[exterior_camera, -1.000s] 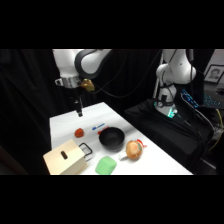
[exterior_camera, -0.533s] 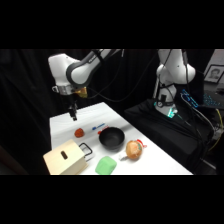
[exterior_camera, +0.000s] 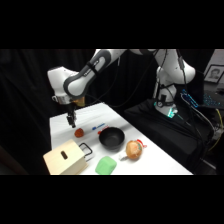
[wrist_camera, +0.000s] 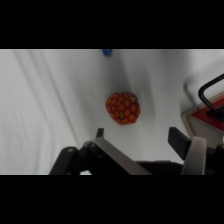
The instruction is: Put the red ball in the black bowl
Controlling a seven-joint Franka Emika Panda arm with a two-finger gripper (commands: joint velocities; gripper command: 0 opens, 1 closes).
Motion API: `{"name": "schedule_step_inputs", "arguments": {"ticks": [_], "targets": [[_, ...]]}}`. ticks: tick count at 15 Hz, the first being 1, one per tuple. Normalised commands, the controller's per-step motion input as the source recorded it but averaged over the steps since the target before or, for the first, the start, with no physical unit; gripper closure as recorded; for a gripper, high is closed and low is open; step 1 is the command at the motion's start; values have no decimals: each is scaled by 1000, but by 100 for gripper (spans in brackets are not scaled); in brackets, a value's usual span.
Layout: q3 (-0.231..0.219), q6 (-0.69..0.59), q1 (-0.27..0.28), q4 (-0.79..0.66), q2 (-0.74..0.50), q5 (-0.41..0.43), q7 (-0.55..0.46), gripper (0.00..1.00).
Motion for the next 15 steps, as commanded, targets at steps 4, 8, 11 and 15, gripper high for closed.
{"name": "schedule_step_inputs", "arguments": {"ticks": [4,8,11,15], "targets": [[86,45,-79,258,227,113,31,0],[90,49,-75,219,181,113,19,0],[67,45,-69,211,171,97,37,0],[63,44,-73,209,165,97,30,0]]}}
